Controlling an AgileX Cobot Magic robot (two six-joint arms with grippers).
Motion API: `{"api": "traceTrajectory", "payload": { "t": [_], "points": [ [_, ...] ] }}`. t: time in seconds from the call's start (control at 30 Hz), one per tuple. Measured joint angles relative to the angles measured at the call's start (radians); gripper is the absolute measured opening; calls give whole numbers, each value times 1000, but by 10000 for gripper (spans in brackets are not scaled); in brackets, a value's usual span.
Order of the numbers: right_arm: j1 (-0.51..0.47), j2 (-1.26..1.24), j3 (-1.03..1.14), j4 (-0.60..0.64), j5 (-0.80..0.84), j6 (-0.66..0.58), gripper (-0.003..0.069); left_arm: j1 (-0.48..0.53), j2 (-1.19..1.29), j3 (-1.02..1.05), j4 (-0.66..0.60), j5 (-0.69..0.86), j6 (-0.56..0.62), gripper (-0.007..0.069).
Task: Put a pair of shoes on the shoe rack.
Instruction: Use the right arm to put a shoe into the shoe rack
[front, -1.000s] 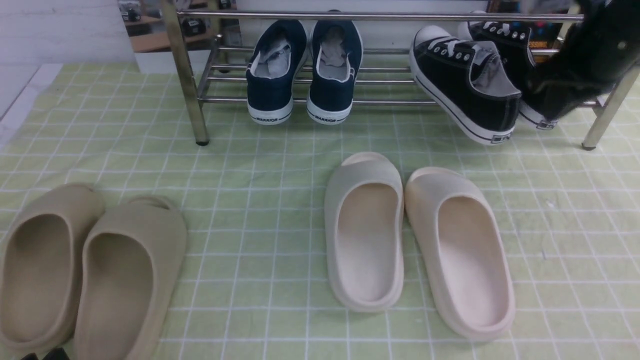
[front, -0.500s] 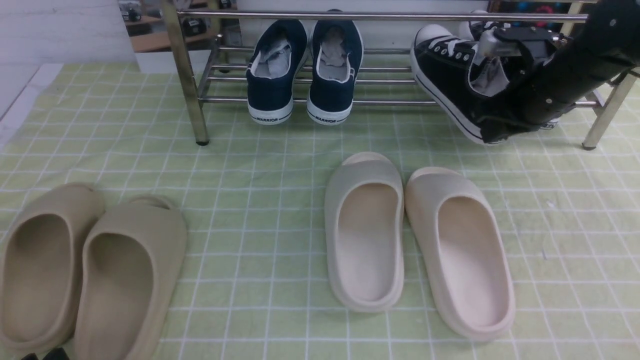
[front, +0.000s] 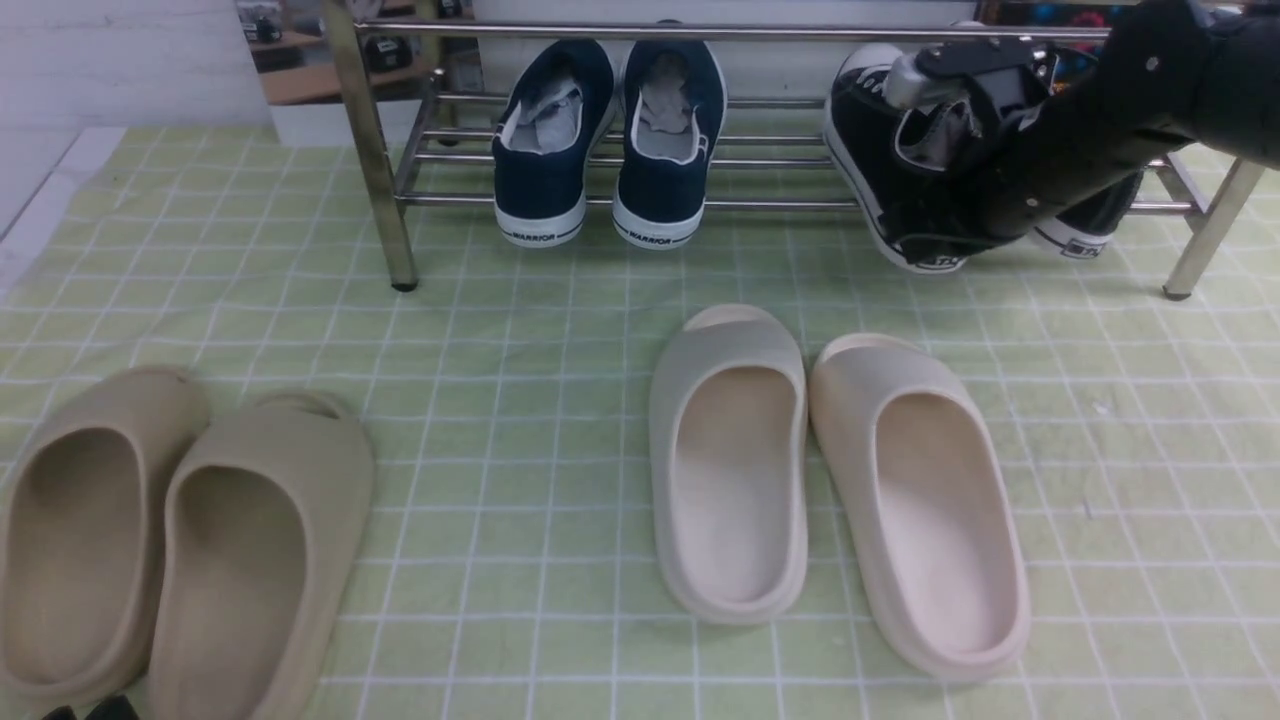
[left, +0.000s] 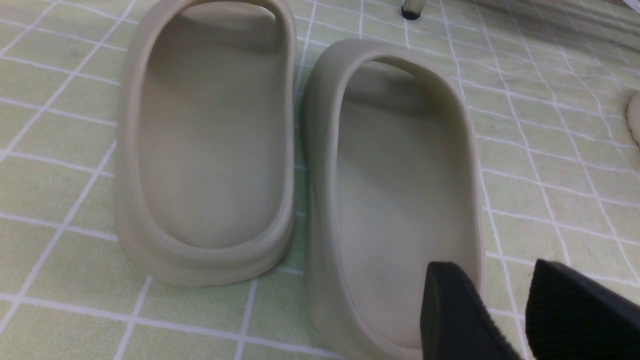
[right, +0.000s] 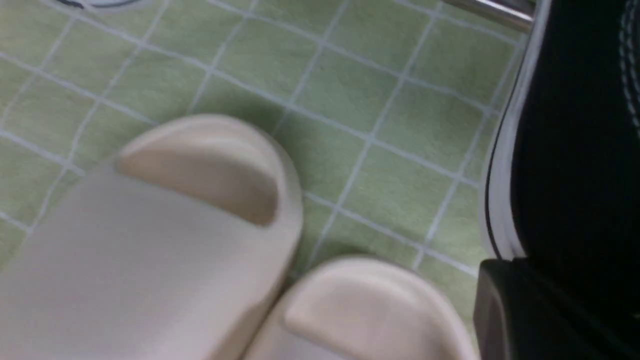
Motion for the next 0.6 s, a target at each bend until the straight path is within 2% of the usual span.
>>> {"api": "traceTrajectory", "payload": {
  "t": [0.33,0.5,0.6],
  "points": [
    [-25,-152,0,-112,127,15,9,0,0,0,0,0,0,239],
    [-92,-178,-1,-238,238,87,13,0,0,0,0,0,0,239],
    [-120,-142,-1,-274,248,98,13,0,0,0,0,0,0,239]
  ]
}}
